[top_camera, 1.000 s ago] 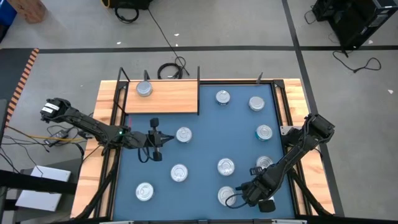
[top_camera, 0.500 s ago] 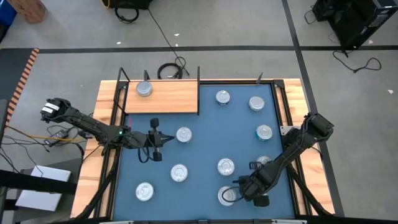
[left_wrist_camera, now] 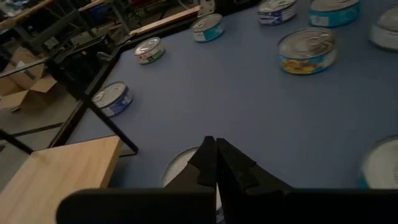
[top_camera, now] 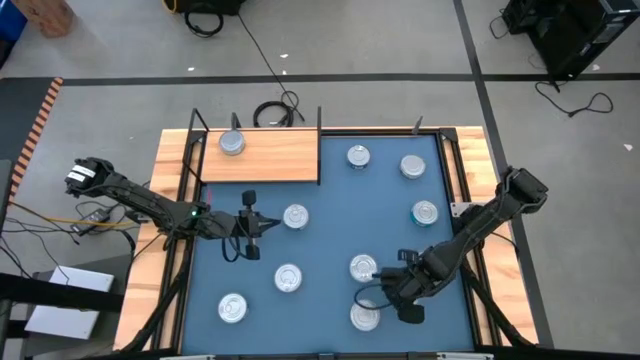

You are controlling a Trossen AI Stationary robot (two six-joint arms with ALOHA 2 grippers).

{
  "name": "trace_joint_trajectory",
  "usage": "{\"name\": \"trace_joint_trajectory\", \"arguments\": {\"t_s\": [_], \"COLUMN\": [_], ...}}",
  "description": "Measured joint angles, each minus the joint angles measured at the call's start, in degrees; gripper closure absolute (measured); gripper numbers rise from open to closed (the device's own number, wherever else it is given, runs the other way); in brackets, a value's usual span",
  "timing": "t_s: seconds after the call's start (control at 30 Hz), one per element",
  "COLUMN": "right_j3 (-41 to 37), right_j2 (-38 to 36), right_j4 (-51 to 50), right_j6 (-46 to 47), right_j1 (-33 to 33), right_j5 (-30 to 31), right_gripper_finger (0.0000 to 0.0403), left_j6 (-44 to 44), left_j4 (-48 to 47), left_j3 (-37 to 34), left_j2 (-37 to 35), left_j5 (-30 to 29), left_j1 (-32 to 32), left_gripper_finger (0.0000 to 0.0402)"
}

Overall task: Stack canned seafood by type on shelf
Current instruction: Put the yellow-blue tuna can on the shelf

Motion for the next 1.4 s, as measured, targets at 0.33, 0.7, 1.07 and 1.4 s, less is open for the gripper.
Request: {"name": "trace_joint_trajectory", "arguments": {"t_s": [0.33, 0.7, 1.07, 1.4], "right_j3": [0.0, 0.0, -0.1, 2.0], "right_j2": [7.4, 7.5, 7.6, 4.1], "right_j4": [-1.6, -7.9, -12.5, -10.0], "right_j6": [-1.5, -0.2, -7.9, -14.2], "right_j1": [-0.8, -5.9, -18.2, -22.6], "right_j5": [-0.3, 9.9, 21.7, 11.6], "right_gripper_finger": [0.0402, 0.0402, 0.0402, 0.0402], "left_j6": [-0.3, -0.3, -4.2, -4.4], "left_j4": [0.0, 0.2, 0.1, -0.1], "left_j3": [0.0, 0.0, 0.0, 0.0], "left_j2": [0.0, 0.0, 0.0, 0.0], "left_j5": [2.0, 2.0, 2.4, 2.8], "left_j1": [-0.4, -1.1, -1.1, -1.1], "left_gripper_finger": [0.0398, 0.0398, 0.0398, 0.0398]}}
